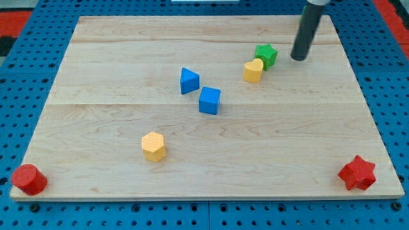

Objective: Slide the green star to the top left

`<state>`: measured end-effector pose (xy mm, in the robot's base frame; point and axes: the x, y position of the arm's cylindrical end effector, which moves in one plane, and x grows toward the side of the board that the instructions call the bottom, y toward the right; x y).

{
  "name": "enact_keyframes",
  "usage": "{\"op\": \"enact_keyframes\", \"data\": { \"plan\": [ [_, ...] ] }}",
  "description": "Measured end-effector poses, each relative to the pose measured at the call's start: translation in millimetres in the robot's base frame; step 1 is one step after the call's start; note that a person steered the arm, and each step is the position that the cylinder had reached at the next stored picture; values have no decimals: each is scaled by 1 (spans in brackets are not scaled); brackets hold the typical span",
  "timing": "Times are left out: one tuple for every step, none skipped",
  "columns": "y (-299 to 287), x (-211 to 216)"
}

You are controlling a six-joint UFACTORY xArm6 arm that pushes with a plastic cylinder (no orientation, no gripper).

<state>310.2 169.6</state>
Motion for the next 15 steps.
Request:
{"op": "enact_keyframes", "data": {
  "plan": [
    [-63,-24],
    [-75,-24],
    [-43,-17],
    [-13,-1],
    [-47,-3],
    [-90,-7],
    [-92,4],
    [-71,41],
    [-105,63],
    [-133,58],
    [-150,47],
    [-165,34],
    [-175,20],
    [-183,-2],
    [-197,-31]
  ]
}}
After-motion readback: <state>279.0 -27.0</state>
